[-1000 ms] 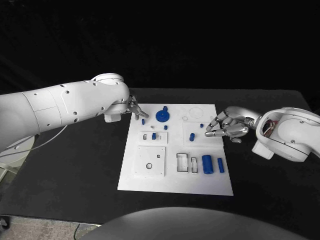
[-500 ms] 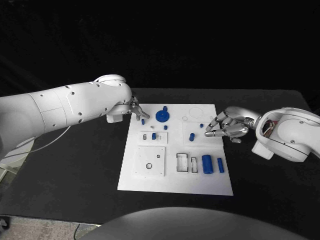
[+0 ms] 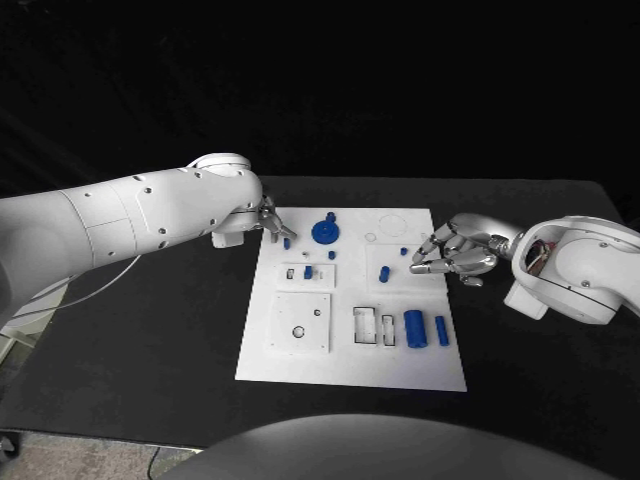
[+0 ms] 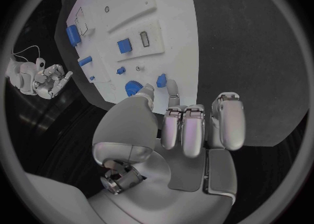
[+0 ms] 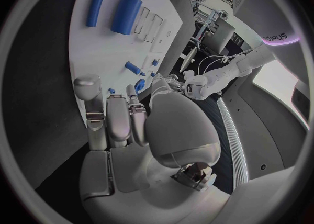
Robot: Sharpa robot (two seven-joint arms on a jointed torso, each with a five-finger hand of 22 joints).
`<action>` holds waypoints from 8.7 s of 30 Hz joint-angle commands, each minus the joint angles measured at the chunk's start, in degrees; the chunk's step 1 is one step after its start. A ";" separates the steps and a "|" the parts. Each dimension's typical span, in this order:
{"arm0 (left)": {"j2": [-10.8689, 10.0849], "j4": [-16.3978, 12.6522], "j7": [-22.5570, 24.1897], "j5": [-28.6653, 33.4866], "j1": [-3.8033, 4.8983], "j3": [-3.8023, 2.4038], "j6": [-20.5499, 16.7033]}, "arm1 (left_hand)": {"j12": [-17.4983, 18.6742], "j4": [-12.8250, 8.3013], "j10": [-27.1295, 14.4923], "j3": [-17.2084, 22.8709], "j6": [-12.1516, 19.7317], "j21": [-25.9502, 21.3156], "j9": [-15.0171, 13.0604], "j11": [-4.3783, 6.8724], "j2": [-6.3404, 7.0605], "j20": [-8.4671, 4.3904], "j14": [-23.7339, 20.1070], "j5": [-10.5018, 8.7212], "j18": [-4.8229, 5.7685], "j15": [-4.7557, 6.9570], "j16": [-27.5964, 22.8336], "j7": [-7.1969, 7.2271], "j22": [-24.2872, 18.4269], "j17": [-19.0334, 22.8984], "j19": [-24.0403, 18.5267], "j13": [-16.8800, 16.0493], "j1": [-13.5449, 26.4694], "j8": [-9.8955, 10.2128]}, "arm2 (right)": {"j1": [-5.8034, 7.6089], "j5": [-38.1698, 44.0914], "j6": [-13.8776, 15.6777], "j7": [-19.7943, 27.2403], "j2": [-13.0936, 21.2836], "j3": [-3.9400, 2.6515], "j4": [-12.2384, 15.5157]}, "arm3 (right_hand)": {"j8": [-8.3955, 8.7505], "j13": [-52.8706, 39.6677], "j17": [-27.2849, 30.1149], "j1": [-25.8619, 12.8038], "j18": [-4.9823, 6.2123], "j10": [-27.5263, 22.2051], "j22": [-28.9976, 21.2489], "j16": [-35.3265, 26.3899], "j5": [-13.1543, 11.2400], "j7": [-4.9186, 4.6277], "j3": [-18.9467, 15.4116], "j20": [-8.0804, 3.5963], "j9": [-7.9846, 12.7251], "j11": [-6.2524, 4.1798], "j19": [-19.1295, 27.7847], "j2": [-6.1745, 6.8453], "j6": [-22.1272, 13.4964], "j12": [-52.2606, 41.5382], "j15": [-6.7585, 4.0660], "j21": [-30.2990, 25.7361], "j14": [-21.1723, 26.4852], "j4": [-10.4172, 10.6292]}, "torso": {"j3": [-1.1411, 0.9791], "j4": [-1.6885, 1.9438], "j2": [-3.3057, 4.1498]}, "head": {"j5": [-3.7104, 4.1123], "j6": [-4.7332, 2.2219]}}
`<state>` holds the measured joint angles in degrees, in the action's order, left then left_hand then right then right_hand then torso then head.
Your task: Assemble the parts on the task board
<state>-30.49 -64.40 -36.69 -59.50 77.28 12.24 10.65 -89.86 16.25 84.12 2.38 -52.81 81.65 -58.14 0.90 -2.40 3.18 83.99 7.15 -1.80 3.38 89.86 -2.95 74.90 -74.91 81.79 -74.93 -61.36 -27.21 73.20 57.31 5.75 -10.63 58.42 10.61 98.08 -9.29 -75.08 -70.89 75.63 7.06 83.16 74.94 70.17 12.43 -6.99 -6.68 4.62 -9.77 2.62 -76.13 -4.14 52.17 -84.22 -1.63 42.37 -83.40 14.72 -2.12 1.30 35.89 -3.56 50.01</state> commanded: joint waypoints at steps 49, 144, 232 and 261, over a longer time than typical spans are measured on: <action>1.71 2.13 1.76 -0.27 -1.11 -0.06 1.65 | -0.14 -0.12 5.88 -0.53 0.93 -1.29 -0.01 -0.67 -1.13 0.55 6.01 5.26 -1.40 -0.68 0.14 -0.28 6.65 -15.09 -1.22 -15.07 -2.55 1.16 | -0.18 -0.40 -0.86 0.01 0.22 0.00 -0.12 | -0.31 -7.57 0.17 0.21 0.98 0.01 2.98 -0.32 0.40 -0.06 -0.24 0.07 0.10 -0.16 0.56 -0.61 0.42 0.33 0.17 -0.62 0.39 -0.02 | -0.02 -0.03 0.01 | 0.18 -0.01; -13.66 -23.71 1.58 -8.05 -5.62 0.42 -22.89 | -0.14 -1.65 5.88 11.65 -4.85 -1.15 1.36 0.83 2.77 -0.66 6.01 21.65 -1.13 0.64 0.14 1.37 8.61 -15.09 -0.01 -15.07 -9.23 4.56 | -1.65 -0.69 -1.51 -0.49 1.28 0.00 -0.61 | -0.09 -7.05 0.98 4.38 1.17 -0.57 3.24 -0.71 11.15 -0.22 1.06 0.17 1.13 -0.02 0.53 -2.10 1.11 0.66 0.29 -3.11 0.79 -1.80 | -0.04 0.00 -0.06 | -0.04 -0.01; -13.95 -23.96 2.50 -7.19 -7.58 0.46 -19.49 | -0.14 0.48 5.88 -0.54 -3.94 -2.19 -0.69 -0.44 -0.29 0.41 6.01 3.04 -1.27 -0.47 0.14 0.01 9.08 -15.09 -0.24 -15.07 9.65 5.31 | -2.31 -1.39 -2.60 -0.93 0.85 0.00 -1.21 | 0.23 -6.82 1.29 6.38 1.27 -0.88 3.42 -0.88 15.71 -0.24 2.87 0.13 1.66 -0.05 0.62 -1.99 1.25 0.84 0.26 -4.30 1.00 -2.80 | 0.00 0.03 -0.07 | -0.23 -0.01; -11.63 -21.29 20.57 -6.42 0.34 0.14 -25.38 | 24.53 -0.94 -19.80 -3.68 3.61 -5.08 -2.25 -1.28 -1.62 0.54 0.78 7.04 -1.75 -0.92 -4.92 -1.05 8.83 -9.17 -2.18 2.36 -5.98 5.43 | -2.38 -2.08 -2.36 -0.39 0.22 0.00 -2.26 | 0.24 -6.73 1.34 6.72 1.28 -0.98 3.48 -0.89 16.61 -0.27 3.35 0.12 1.75 -0.04 0.62 -1.82 1.39 0.91 0.26 -4.49 1.03 -3.01 | 0.00 0.03 -0.07 | -0.37 -0.01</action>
<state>-42.42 -85.91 -24.79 -63.88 77.52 12.39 -12.49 -68.86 15.52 67.85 -1.75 -50.07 76.86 -60.75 -0.23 -4.05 3.61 83.97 13.88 -3.13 2.69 85.53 -3.79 74.93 -74.90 79.92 -73.06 -65.98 -22.36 70.86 55.39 3.74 -11.26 58.63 10.61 95.87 -9.29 -84.51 -69.62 81.17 7.56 82.05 74.94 69.62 28.85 -7.25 -3.67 4.82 -8.10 2.98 -75.93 -5.57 53.14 -83.53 -1.32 38.04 -82.69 11.71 -2.13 1.30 35.82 -3.91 50.01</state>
